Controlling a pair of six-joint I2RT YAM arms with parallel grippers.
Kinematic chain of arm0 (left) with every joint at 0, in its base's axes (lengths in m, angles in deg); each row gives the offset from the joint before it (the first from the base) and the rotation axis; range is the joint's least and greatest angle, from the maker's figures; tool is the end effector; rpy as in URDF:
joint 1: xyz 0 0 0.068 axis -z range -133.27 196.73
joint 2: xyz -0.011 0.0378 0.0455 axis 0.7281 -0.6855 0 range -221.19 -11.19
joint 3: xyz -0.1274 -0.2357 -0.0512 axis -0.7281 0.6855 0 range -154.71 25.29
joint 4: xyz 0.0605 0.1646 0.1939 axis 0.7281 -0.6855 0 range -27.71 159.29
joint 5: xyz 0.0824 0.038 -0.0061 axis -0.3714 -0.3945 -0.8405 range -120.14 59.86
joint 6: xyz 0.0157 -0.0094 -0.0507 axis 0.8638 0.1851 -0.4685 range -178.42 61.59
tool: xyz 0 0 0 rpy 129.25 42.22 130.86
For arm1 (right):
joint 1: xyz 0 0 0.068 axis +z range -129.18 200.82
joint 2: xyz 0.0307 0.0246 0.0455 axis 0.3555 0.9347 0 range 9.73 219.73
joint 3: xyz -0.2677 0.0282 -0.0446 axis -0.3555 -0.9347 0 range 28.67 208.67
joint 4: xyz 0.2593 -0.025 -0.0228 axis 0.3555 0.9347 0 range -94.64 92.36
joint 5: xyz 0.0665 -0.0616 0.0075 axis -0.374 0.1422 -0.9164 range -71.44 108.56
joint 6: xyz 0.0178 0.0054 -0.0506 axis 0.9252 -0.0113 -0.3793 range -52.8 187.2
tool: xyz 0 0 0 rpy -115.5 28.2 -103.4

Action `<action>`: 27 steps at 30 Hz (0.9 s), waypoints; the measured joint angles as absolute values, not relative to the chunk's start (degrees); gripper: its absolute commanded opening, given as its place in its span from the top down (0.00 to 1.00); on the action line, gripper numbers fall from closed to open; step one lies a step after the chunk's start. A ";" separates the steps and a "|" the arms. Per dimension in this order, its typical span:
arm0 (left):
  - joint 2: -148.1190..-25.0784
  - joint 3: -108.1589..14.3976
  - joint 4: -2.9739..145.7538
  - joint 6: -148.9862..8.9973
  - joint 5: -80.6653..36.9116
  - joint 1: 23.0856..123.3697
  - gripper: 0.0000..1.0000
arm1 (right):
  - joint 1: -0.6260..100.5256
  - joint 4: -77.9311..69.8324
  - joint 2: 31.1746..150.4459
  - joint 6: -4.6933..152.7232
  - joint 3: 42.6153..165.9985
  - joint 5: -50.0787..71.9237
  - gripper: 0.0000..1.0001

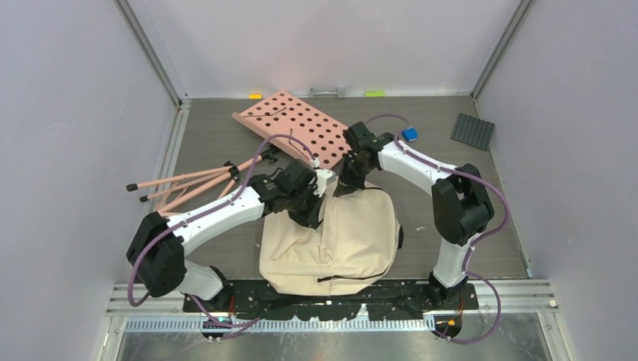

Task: Pack the student bag
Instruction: Unzip the student bag at the center of the board.

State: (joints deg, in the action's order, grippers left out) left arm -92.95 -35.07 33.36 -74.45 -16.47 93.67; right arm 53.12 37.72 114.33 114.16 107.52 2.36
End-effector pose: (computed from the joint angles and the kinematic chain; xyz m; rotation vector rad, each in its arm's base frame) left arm 0.1923 -0.2183 0.2498 0.8092 2.5719 -0.6880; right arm 0.3105 0.2081 0.2162 0.2958 2.9348 0.6870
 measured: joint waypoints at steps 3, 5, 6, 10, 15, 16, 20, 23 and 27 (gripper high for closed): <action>-91.88 -34.02 33.23 -75.21 -16.49 94.98 1.00 | 53.14 38.03 115.24 114.16 108.37 2.29 0.99; -91.13 -33.74 32.97 -76.11 -16.51 95.72 1.00 | 53.14 38.27 115.70 114.14 108.94 2.27 0.99; -90.63 -33.65 32.71 -76.52 -16.47 96.14 1.00 | 53.14 38.29 115.86 114.14 109.14 2.29 0.99; -88.16 -33.45 31.51 -78.86 -16.01 97.47 1.00 | 53.31 38.71 116.16 113.96 109.84 2.47 0.99; -84.40 -32.42 30.76 -81.99 -15.20 99.48 1.00 | 53.34 38.97 116.18 113.57 110.01 2.88 0.99; -83.83 -31.88 30.79 -82.60 -15.09 100.14 1.00 | 53.34 39.10 116.23 113.46 110.12 2.97 0.99; -82.37 -29.50 30.76 -85.20 -14.85 102.06 1.00 | 53.40 39.76 116.51 112.94 110.89 3.17 0.99; -81.80 -28.95 30.70 -86.58 -14.91 102.19 1.00 | 53.49 40.15 116.82 112.72 111.30 3.45 0.99; -80.53 -27.86 31.38 -88.13 -14.43 102.19 1.00 | 53.51 40.24 116.95 112.50 111.43 3.69 0.99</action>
State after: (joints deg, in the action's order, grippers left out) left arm -80.53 -27.86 31.38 -88.13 -14.43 102.19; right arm 53.51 40.24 116.95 112.50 111.43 3.69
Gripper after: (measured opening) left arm 0.008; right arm 0.027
